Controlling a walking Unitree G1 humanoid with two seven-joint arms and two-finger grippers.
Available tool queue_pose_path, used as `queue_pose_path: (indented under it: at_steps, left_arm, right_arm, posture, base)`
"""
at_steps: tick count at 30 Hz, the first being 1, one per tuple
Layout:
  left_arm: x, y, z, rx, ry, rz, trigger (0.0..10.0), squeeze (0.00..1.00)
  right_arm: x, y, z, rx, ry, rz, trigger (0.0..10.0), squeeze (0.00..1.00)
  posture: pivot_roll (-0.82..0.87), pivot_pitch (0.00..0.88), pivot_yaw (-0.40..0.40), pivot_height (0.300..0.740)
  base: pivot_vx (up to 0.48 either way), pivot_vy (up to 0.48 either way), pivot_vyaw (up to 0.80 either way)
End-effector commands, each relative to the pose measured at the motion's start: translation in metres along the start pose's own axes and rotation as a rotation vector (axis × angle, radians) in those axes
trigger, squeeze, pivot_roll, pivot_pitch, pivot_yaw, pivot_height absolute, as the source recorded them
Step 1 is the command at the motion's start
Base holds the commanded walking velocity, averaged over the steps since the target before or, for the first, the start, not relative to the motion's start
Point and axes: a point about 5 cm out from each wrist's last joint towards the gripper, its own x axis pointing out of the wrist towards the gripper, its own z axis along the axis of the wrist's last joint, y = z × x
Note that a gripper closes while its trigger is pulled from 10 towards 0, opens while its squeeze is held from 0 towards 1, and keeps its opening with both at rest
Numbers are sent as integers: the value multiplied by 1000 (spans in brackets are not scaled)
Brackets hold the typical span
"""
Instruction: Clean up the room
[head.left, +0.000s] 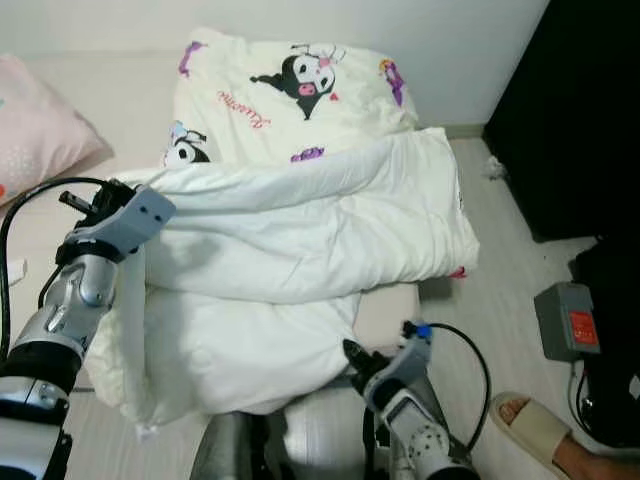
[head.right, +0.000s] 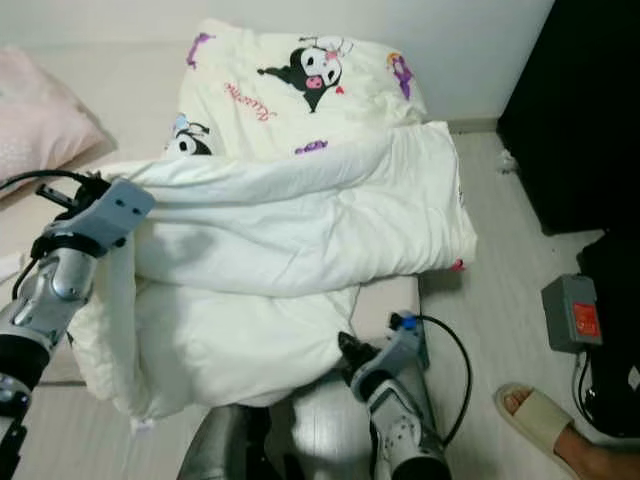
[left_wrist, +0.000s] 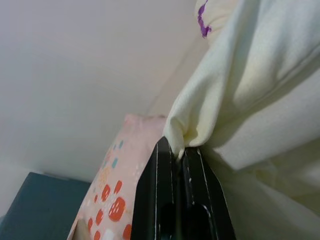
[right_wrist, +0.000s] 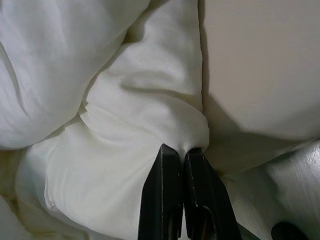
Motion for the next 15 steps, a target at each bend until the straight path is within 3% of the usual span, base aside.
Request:
queue_pose_path:
  at_steps: [1,3,5,8,9,11,15]
  left_arm:
    - [-5,4,-15,-4,74,34,0,0]
    - [-5,0,-14,-15,82,36,0,0]
    - [-5,-1,-14,-20,84,37,0,0]
    - [-5,-6,-12,-34,91,37,0,0]
    - [-5,-6,-12,-34,91,37,0,0]
    - [-5,-10,-10,-43,95,39,0,0]
    - [-5,-12,-10,-49,99,42,0,0]
  right_arm:
    - [-33,-46,39,-5,-159,-204,0,0]
    - [-51,-56,70,-31,-271,-259,0,0]
    - [-56,-58,80,-39,-302,-273,0,0]
    - [-77,-62,115,-102,-406,-308,0,0]
    - [-77,-62,115,-102,-406,-308,0,0]
    - [-93,-64,139,-159,-462,-356,0,0]
    - [-107,-68,154,-203,-482,-429,0,0]
  posture:
    - [-145,346,64,581]
    - [-164,333,60,581]
    - [-164,333,60,581]
    - [-189,312,55,581]
    - [-189,312,55,581]
    - [-200,292,54,581]
    - [-207,281,52,581]
  base:
    - [0,0,0]
    - [0,0,0]
    - [0,0,0]
    - [0,0,0]
    - [0,0,0]
    - [0,0,0]
    - [0,0,0]
